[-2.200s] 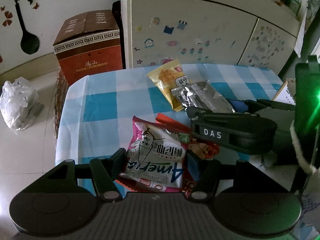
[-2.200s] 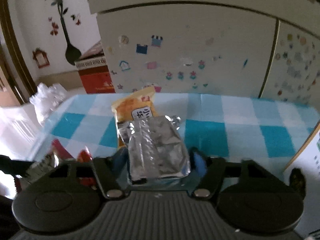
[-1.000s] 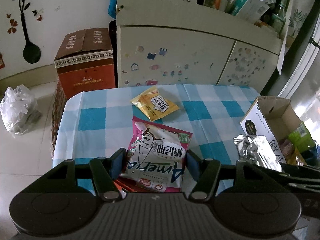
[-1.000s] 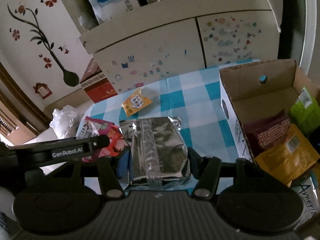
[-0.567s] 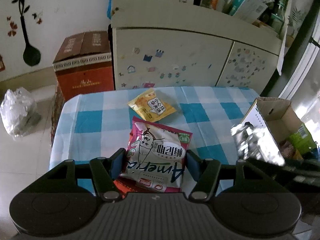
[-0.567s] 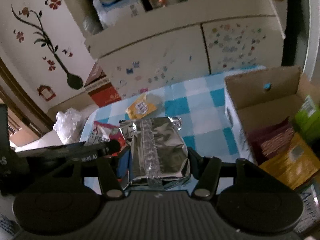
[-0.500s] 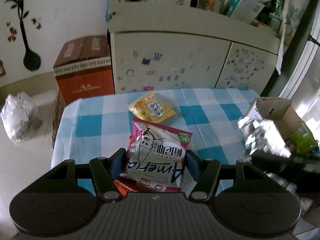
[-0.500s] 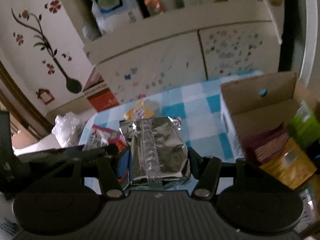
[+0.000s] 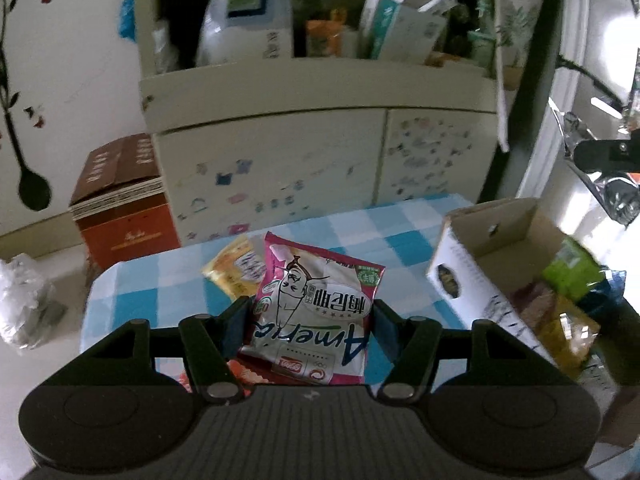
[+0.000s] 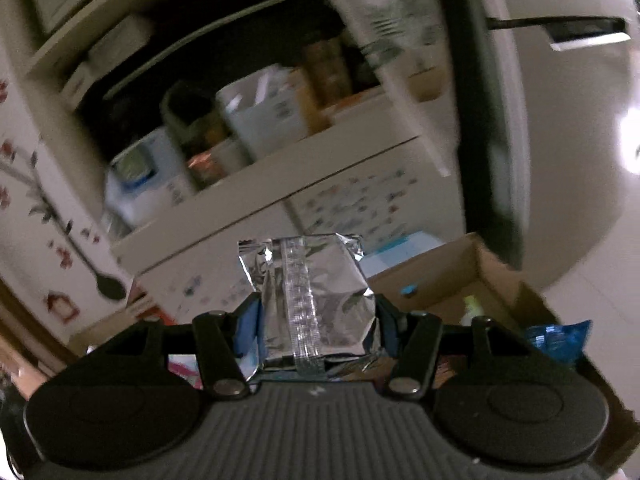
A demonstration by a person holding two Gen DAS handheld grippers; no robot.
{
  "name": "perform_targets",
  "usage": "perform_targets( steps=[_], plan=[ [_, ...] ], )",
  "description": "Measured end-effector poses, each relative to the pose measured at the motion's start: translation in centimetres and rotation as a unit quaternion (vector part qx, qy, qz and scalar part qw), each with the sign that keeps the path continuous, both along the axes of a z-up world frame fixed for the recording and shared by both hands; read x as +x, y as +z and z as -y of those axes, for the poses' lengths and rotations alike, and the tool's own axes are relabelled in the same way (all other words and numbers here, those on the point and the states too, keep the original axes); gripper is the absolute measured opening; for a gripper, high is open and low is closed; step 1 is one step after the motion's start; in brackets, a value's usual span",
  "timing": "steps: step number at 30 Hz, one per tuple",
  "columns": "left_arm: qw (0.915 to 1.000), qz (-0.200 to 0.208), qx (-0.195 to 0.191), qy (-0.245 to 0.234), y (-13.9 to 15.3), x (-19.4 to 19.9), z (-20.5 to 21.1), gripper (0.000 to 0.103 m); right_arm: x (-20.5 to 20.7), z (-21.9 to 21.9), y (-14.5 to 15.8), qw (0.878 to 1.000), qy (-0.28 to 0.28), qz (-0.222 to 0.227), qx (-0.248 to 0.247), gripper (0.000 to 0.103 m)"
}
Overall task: Organize snacks
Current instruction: 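Carry the pink packet to the box with the left tool while the right tool carries the silver packet, then open the left tool over the box while the right tool releases the silver packet into it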
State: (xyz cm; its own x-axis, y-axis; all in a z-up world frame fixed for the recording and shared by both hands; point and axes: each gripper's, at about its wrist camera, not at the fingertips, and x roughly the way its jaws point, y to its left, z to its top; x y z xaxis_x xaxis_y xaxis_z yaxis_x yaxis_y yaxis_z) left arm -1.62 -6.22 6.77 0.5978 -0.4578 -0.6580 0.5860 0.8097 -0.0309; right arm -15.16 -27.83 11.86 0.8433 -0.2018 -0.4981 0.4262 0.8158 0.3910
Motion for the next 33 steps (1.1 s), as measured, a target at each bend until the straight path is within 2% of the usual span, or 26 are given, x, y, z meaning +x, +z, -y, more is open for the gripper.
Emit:
perform_targets(
  steps=[7,14,27,33],
  plan=[
    [0.9987,-0.03,-0.04,0.002,-0.1,-2.1,1.7,0.069,-2.8,3.8,0.7,0.998,-0.046,0.02,0.03,0.06],
    [0.9968,-0.051,-0.059,-0.019,0.6,-4.8,5.2,0.069,-4.3,6.3,0.7,0.994,-0.076,0.035,0.064,0.06],
    [0.9939,-0.043,-0.059,-0.083,2.1,-8.9,10.7,0.069,-5.0,7.4,0.9,0.994,-0.065,0.047,0.081,0.06],
    [0.9912,-0.057,-0.056,-0.106,2.0,-9.6,12.3,0.069,-5.0,8.0,0.7,0.992,-0.065,0.047,0.095,0.06]
  ],
)
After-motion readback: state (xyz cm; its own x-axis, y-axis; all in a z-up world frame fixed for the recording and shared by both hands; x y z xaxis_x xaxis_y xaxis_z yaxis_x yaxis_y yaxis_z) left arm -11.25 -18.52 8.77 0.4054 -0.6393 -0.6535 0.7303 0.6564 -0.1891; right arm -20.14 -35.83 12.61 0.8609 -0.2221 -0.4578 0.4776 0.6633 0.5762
